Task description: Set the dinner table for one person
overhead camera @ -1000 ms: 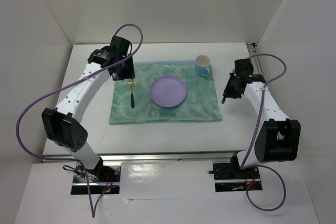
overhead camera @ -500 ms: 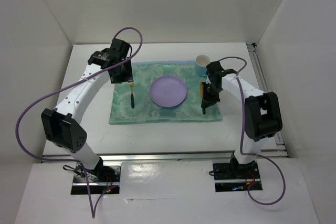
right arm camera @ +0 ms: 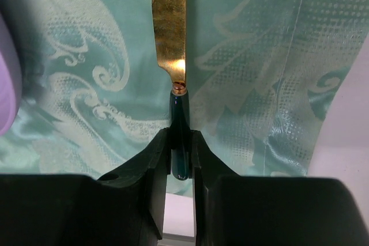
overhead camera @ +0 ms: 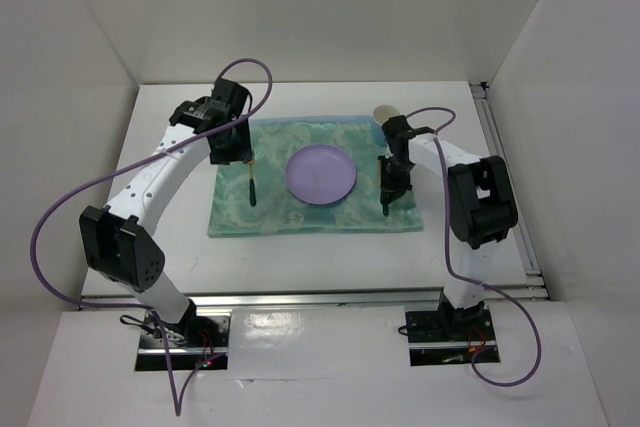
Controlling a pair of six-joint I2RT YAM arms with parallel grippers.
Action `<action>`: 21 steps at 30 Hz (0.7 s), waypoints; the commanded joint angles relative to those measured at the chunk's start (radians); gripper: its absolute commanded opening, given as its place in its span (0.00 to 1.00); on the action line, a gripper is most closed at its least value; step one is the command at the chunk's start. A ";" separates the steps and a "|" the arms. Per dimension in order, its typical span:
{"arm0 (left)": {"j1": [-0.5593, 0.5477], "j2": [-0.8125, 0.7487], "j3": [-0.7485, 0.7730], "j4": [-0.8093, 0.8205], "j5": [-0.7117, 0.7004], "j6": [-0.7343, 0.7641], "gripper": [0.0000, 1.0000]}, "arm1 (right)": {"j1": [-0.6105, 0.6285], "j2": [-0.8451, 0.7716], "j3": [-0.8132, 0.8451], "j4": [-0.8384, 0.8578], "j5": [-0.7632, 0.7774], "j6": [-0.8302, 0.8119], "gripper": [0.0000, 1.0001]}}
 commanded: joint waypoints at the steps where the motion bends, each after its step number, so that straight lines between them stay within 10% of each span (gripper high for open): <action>1: -0.006 -0.017 -0.004 0.000 -0.020 0.001 0.56 | 0.006 0.023 0.055 0.037 0.040 0.028 0.00; 7: -0.006 -0.017 -0.024 0.000 -0.020 0.001 0.56 | 0.006 0.046 0.076 0.028 0.083 0.047 0.09; 12: -0.006 -0.017 -0.024 0.000 -0.020 0.001 0.58 | 0.006 0.015 0.076 0.028 0.093 0.047 0.68; 21: -0.006 -0.058 -0.001 -0.009 -0.010 -0.009 0.56 | -0.020 -0.212 0.127 -0.081 0.183 0.059 1.00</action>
